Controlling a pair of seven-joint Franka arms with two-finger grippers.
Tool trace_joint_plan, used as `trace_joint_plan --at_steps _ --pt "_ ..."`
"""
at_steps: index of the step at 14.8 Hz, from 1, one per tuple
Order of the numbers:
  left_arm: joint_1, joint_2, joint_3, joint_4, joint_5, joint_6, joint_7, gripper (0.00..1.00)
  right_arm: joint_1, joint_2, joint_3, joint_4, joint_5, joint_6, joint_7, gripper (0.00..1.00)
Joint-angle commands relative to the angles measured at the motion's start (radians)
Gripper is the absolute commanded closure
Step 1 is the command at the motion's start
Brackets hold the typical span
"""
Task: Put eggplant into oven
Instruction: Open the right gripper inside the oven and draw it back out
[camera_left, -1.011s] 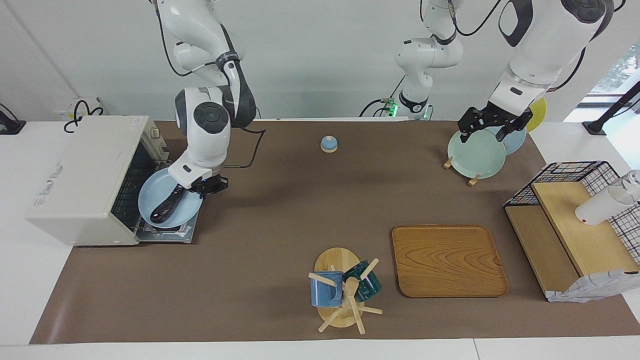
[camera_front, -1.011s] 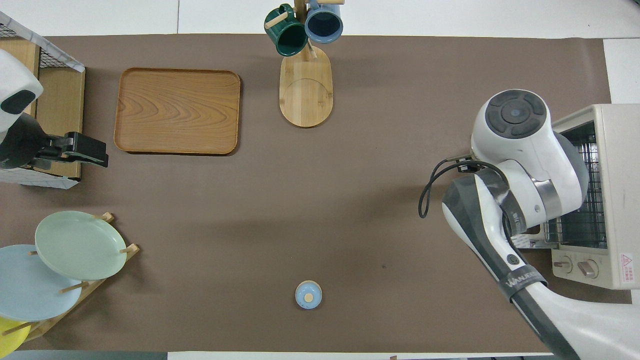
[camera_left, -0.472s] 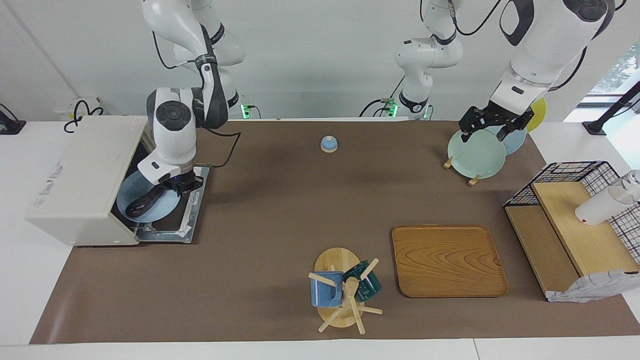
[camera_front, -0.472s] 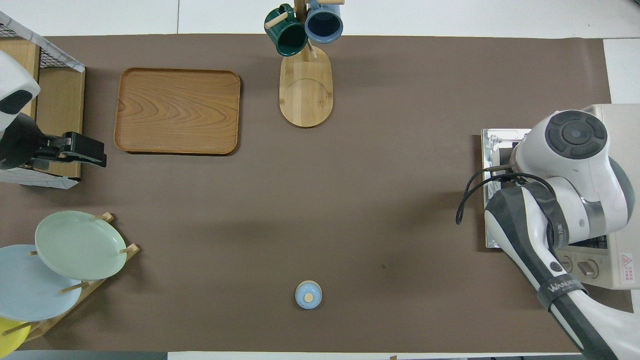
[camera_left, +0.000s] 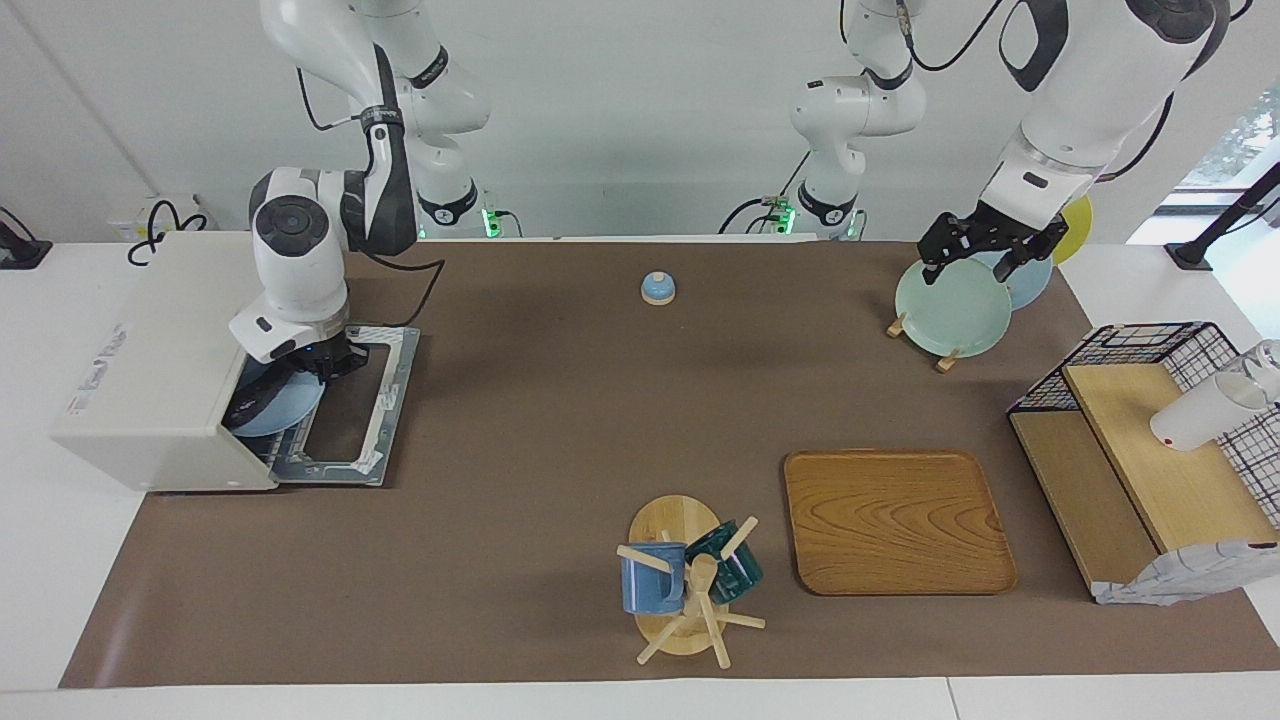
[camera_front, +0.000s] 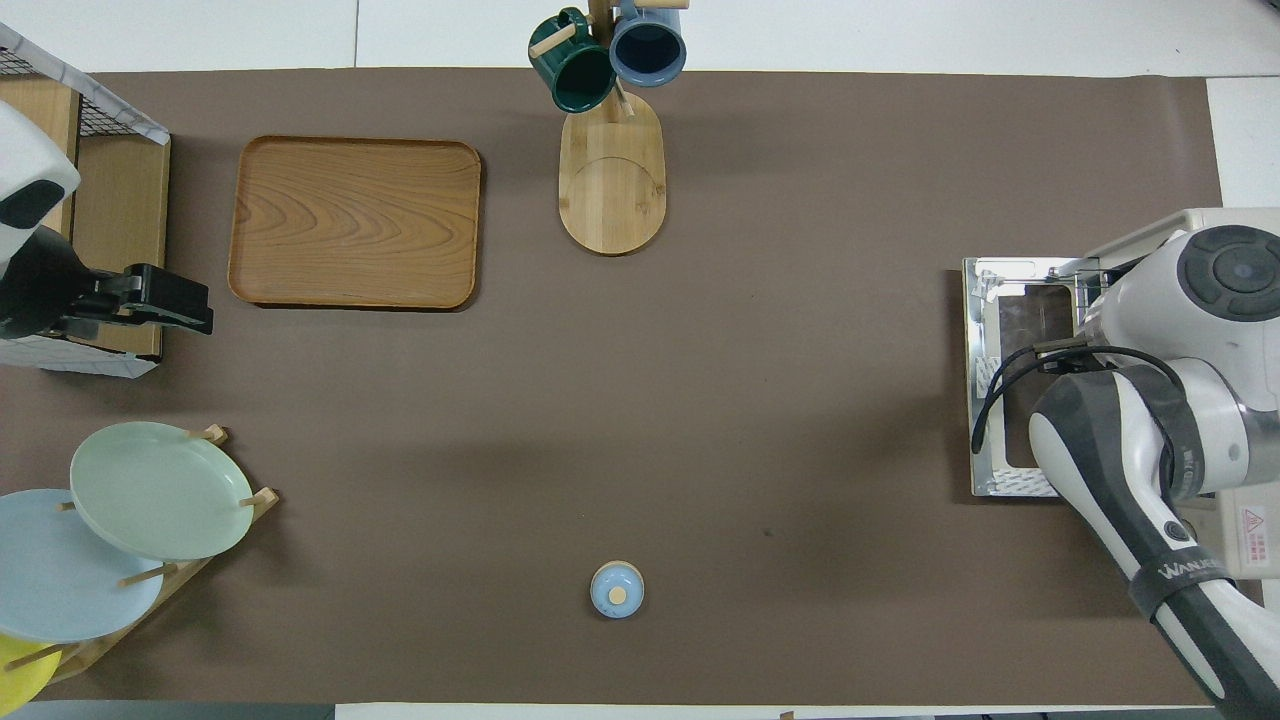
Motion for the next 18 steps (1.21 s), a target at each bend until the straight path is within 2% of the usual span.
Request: trace_joint_plan --at_steps 1,2,3,4,5,9,13,15,18 --pt "-0.001 -0.019 0.004 -0.012 0.015 -0.009 0.004 0.0 -0.02 -0.034 0.016 -0.053 0.007 0.022 -0.021 1.0" --pt "-0.001 -0.019 0.004 -0.012 0.015 -0.01 0.004 0.0 -0.024 -0.032 0.016 -0.052 0.014 0.025 -0.026 0.96" --pt "-0.001 -0.017 0.004 -0.012 0.015 -0.01 0.004 0.0 -0.027 -0.032 0.016 -0.052 0.03 0.025 -0.027 0.86" --pt "-0.001 -0.019 0.004 -0.012 0.015 -0.009 0.004 0.0 -0.027 -0.032 0.016 -0.052 0.053 0.024 -0.029 0.79" --pt "-0.001 -0.017 0.004 -0.014 0.015 -0.009 0.004 0.0 -0.027 -0.032 0.016 -0.052 0.061 0.024 -0.029 0.76" --pt "-0.001 -0.019 0.004 -0.012 0.015 -0.01 0.004 0.0 -0.025 -0.028 0.018 -0.029 0.064 0.005 -0.07 0.74" --pt "-0.001 -0.019 0.004 -0.012 0.015 -0.009 0.004 0.0 -0.013 -0.032 0.027 0.042 0.127 -0.08 -0.095 0.74" --pt "-0.001 -0.019 0.004 -0.012 0.015 -0.009 0.004 0.0 -0.013 -0.029 0.065 0.086 0.196 -0.134 -0.095 0.75" --pt "-0.001 -0.017 0.004 -0.012 0.015 -0.009 0.004 0.0 0.001 -0.032 0.116 0.058 0.222 -0.058 -0.034 0.96"
